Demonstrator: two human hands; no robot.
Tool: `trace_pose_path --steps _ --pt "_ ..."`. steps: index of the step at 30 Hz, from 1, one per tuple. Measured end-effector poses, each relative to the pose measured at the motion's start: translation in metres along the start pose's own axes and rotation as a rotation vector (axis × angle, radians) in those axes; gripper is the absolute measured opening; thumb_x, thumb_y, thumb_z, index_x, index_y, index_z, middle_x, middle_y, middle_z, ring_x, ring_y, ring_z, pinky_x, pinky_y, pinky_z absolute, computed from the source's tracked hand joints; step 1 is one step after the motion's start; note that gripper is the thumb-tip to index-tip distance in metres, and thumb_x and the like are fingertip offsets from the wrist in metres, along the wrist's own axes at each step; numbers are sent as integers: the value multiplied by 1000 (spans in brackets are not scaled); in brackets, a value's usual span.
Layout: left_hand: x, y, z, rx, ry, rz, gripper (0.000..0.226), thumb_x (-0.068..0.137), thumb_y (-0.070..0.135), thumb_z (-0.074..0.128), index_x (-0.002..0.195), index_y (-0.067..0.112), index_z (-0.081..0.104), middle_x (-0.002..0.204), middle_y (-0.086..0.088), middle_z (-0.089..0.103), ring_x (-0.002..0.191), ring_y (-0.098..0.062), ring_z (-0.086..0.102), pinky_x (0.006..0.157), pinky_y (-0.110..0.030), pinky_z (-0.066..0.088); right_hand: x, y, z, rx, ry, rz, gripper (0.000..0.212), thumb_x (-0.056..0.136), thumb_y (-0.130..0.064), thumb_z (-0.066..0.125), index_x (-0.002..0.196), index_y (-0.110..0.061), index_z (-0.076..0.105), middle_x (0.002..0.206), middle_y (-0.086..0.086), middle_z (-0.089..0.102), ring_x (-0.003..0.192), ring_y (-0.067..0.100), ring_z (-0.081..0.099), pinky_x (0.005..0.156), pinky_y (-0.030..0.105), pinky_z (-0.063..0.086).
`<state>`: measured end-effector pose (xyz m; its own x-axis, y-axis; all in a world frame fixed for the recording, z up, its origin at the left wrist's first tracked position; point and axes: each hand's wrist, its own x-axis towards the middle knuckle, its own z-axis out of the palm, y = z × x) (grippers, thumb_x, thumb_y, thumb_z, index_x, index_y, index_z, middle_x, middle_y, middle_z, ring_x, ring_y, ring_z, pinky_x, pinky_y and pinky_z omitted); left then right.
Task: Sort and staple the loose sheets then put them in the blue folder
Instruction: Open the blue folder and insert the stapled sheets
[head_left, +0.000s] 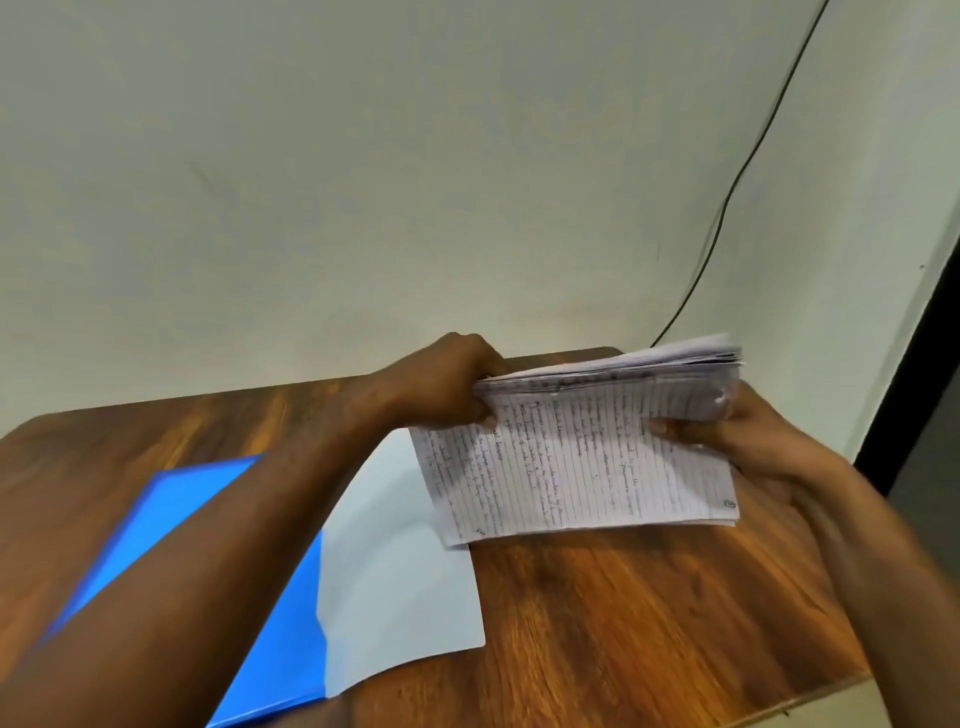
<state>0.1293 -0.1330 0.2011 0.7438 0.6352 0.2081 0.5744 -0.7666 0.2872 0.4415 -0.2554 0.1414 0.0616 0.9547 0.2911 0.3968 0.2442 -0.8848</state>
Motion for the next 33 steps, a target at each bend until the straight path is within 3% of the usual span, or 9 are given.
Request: trace_pose_path --steps 4,8,11,15,19,22,26,29,33 --pt "-8 -23 1 -319 70 -89 26 73 17 94 93 24 78 92 5 79 84 -11 75 70 -25 59 -11 31 9 217 91 74 73 43 -62 100 101 -24 78 100 18 77 92 40 74 86 61 61" --pt "-24 -45 32 -954 233 -231 44 71 5 90 112 2 73 107 -16 79 101 -31 77 90 -50 62 -13 49 2 330 175 20 83 43 -48 105 115 -19 73 118 22 73 112 47 68 97 72 51" --pt "-32 -33 74 -1124 180 -262 48 71 8 89 114 8 69 111 -7 79 107 -28 75 91 -43 62 -15 55 5 404 240 -36 83 46 -42 106 116 -16 71 118 22 73 110 45 69 92 66 56" --pt "-27 -19 116 -1160 247 -301 51 77 18 86 122 24 63 118 -1 74 110 -24 72 88 -38 64 -25 64 9 319 346 -97 42 75 -19 89 113 -19 72 112 16 75 105 43 70 84 61 61" --pt "-32 -19 159 -1166 264 -393 53 88 21 82 136 22 58 126 -1 71 116 -23 70 86 -37 64 -45 83 22 196 392 -48 40 76 -17 83 113 -15 67 102 7 75 95 29 73 68 31 64" --pt "-41 -18 185 -1212 269 -421 62 81 29 84 138 24 58 127 -2 72 117 -24 71 92 -52 62 -55 99 36 306 355 51 48 76 -10 82 121 -13 65 108 9 76 99 30 74 74 41 66" --pt "-37 -17 181 -1170 331 -413 69 78 36 85 139 24 56 128 0 71 117 -21 70 93 -48 62 -48 96 26 294 387 42 53 71 -12 83 120 -9 64 107 7 77 98 28 75 71 36 65" --pt "-39 -18 180 -1124 335 -435 61 84 32 83 138 25 55 127 3 69 115 -19 70 93 -44 63 -46 102 27 274 374 36 58 73 -15 88 125 -11 63 117 10 74 109 32 72 85 52 62" --pt "-47 -21 188 -1106 266 -432 62 79 37 83 135 25 59 128 1 71 120 -22 70 94 -51 62 -50 114 38 251 342 72 58 73 -21 88 125 -17 63 111 1 74 108 28 71 82 44 64"
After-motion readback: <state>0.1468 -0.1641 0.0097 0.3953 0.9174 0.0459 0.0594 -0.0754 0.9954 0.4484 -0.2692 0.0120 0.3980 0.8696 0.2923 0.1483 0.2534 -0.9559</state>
